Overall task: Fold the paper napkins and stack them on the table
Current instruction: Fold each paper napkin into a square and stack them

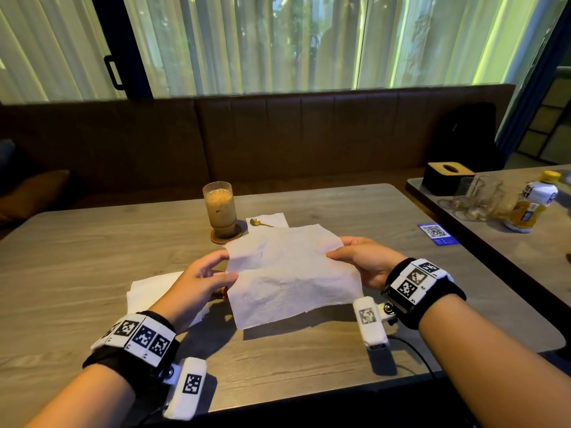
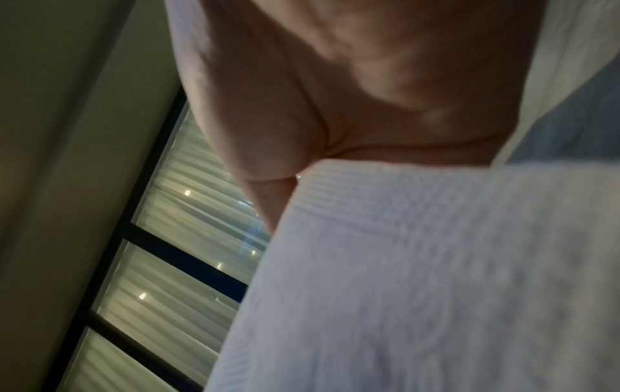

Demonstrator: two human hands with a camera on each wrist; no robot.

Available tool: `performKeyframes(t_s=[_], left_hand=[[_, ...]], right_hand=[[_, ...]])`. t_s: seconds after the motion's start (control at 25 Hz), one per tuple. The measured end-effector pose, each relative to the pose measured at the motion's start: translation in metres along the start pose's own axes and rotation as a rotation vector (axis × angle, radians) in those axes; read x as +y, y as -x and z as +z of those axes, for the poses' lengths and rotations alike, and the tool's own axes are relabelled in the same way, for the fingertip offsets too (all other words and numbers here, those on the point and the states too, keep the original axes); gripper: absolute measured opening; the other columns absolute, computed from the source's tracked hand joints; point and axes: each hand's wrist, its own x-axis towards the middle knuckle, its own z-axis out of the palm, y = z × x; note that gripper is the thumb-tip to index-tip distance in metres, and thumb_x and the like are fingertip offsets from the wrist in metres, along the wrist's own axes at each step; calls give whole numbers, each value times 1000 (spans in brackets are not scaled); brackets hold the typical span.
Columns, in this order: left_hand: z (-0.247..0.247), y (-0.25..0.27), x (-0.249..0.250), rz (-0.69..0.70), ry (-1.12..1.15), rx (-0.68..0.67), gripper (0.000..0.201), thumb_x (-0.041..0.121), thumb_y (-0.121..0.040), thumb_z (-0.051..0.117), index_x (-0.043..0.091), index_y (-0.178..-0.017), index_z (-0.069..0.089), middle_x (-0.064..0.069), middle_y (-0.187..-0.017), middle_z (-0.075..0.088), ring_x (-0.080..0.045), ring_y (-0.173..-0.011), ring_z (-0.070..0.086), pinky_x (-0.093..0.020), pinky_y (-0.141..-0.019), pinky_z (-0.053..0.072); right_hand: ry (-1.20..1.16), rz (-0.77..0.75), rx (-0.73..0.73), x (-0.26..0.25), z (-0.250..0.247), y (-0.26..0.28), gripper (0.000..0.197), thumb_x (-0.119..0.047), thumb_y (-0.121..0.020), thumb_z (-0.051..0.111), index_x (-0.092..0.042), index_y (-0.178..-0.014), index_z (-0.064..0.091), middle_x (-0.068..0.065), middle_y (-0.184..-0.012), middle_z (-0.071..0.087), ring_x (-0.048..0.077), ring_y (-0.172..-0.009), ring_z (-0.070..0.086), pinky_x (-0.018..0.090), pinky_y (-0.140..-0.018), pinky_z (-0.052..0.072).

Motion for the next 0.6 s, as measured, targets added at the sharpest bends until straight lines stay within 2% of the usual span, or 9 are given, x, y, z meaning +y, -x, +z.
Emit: performKeyframes(t_s=[0.08,0.16,0.28,0.36,0.44,0.48,0.52,0.6], left_hand=[[0,1,-1,11,13,-8,33,8,-100,59,20,-130,66,-8,-120,77,-32,-114,71,-51,-102,50],[1,4,1,34,29,-14,34,3,-100,56,17,-129,69,-10,-119,77,-30,-111,73,-48,-98,53],[2,5,0,50,40,15,30,-2,-98,56,11,-118,72,-10,-109,79,-24,-97,76,-36,-82,56],[1,5,-1,51,31,32,21,-3,-97,56,4,-107,73,-11,-98,79,-25,-89,73,-30,-74,56],[1,6,-2,54,29,28,19,-2,-97,56,-2,-106,72,-14,-99,78,-28,-91,71,-33,-77,57],[1,6,-2,56,32,25,20,-1,-98,56,-1,-109,73,-14,-104,78,-29,-93,72,-36,-80,57],[1,6,-1,58,39,22,23,-1,-98,55,1,-112,74,-14,-106,78,-29,-95,72,-38,-82,56],[0,4,-3,59,62,22,25,-3,-99,51,-2,-110,73,-15,-101,76,-32,-87,67,-38,-79,51]], right_hand=[[-43,-23,-56,-2,-3,2,33,6,-99,52,1,-129,67,23,-123,72,28,-90,77,40,-83,63],[-77,-51,-94,-5,-5,6,33,6,-100,51,-3,-127,68,22,-121,74,29,-93,77,40,-84,64],[-62,-87,-128,-9,-7,10,32,10,-99,49,0,-120,71,20,-112,76,27,-88,78,37,-79,65],[-30,-84,-152,-9,-8,10,32,7,-98,52,4,-127,67,25,-122,72,32,-96,76,40,-83,65],[33,-94,-168,-7,-9,8,33,2,-98,57,2,-129,67,26,-125,70,36,-106,71,46,-90,62],[78,-106,-169,-6,-9,7,28,0,-98,58,0,-123,71,26,-120,72,36,-103,71,44,-88,61],[115,-115,-162,-6,-8,7,22,1,-98,57,-3,-108,76,24,-107,73,32,-90,72,38,-79,61],[173,-117,-128,-5,-8,6,40,11,-95,50,-12,-75,76,14,-80,64,19,-61,62,25,-58,53]])
